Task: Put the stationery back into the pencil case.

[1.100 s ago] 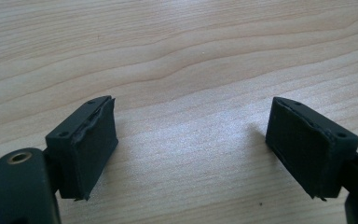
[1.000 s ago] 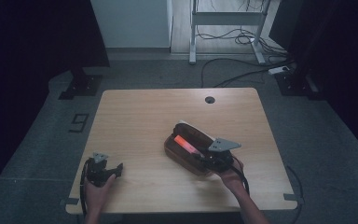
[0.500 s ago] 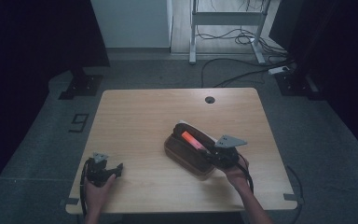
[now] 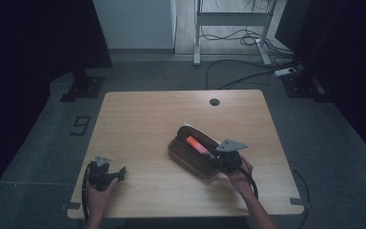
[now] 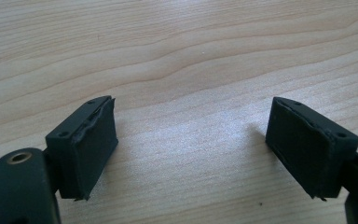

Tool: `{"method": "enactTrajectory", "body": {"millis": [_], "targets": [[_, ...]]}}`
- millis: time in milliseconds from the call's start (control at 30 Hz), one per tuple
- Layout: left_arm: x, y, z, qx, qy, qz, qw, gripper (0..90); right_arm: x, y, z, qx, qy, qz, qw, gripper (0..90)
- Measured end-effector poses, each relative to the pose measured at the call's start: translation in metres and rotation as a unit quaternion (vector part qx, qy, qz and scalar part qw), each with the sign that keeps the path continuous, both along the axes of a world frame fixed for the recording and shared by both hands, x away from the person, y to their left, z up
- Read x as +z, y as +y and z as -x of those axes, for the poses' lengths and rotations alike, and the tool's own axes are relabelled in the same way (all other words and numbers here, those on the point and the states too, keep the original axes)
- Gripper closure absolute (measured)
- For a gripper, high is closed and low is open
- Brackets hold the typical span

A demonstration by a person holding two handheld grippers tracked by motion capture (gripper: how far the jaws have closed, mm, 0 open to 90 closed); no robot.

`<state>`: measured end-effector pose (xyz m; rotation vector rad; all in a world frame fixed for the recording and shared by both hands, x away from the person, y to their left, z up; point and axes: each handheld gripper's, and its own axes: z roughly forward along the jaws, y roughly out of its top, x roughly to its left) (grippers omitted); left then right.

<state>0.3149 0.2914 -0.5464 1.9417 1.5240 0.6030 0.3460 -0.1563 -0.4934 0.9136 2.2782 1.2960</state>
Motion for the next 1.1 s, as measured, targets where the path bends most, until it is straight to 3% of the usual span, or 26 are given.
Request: {"method": "enactTrajectory", "body": {"millis": [367,733,933,1100], "targets": [[0.000,0.000,0.000,0.000,0.000,0.000,1.0000,16.2,-0.009,0.011,0.001,-0.005,-0.013,0.036,0.9993,64.0],[0.000,0.000,0.000,0.000,0.000,0.000,1.0000,16.1,-0.007,0.014,0.005,0.009,-0.014,0.034,0.9993,58.3],[0.000,0.000,0.000,0.000,0.000,0.000,1.0000,16.2,0.003,0.011,0.009,0.005,-0.024,0.016,0.9996,51.8],[0.000,0.000,0.000,0.000,0.000,0.000,1.0000,16.2,0.018,-0.004,0.012,-0.015,-0.033,-0.027,0.9990,45.4]]}}
